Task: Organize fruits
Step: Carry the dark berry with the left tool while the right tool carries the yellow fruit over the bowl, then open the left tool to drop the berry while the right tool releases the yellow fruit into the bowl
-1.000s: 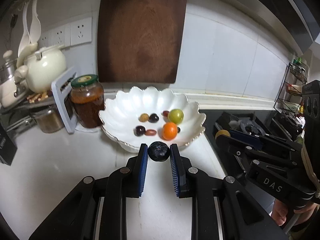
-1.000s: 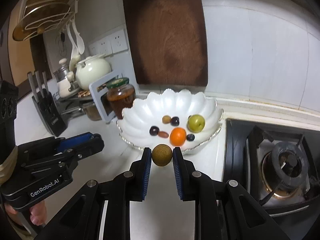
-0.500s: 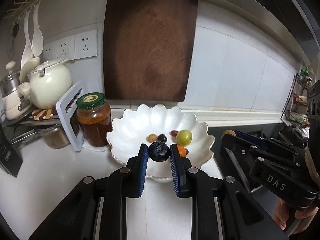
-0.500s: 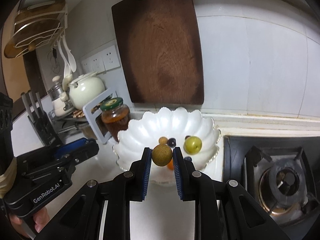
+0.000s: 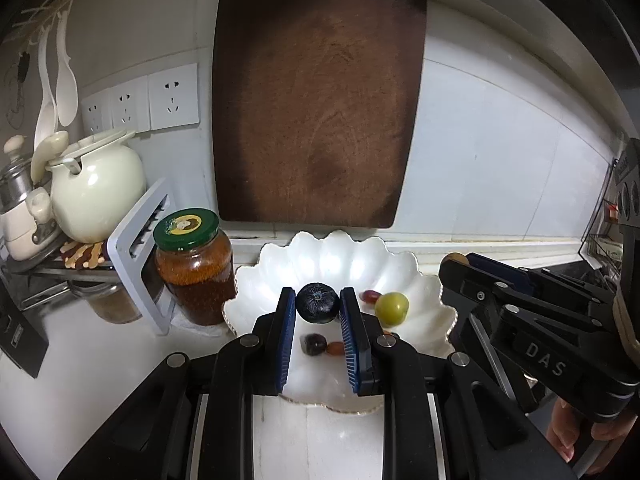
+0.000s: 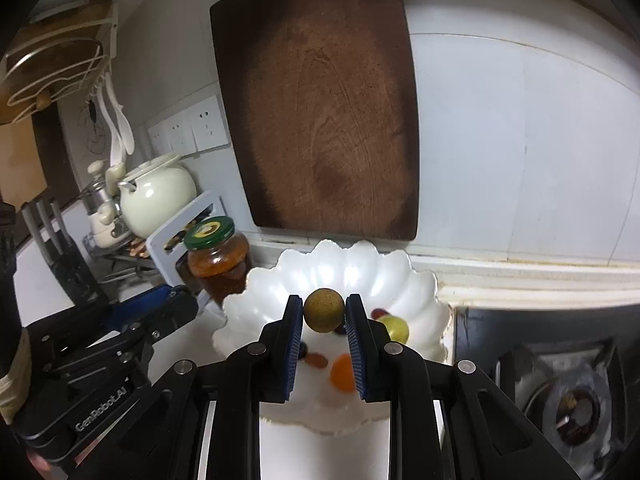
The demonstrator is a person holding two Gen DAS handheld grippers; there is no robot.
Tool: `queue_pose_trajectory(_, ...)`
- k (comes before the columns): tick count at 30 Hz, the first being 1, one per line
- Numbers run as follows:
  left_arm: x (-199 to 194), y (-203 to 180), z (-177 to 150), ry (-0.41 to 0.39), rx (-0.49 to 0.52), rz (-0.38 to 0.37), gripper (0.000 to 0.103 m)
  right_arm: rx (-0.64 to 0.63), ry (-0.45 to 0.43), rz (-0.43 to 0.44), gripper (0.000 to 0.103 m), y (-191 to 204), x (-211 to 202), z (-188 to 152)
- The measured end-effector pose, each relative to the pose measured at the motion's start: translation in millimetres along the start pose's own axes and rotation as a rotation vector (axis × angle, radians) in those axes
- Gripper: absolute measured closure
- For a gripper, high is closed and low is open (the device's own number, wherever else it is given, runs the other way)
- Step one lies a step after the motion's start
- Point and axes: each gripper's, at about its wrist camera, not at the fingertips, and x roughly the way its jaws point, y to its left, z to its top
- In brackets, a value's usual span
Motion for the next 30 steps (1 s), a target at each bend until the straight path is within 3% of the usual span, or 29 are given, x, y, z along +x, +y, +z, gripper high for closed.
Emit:
queue_pose_trajectory(13, 58.1, 13.2, 20.9, 0.099, -0.013, 0.036, 0.080, -0.006, 0.101, -0.026, 0.079, -3.5, 62.8, 18.5)
queue_pose_trajectory(30, 143.2, 23.2, 16.8, 0.297, -0.028, 0.031, 0.080, 0.008, 0.252, -0.056, 0.079, -17.9, 137.6, 22.4)
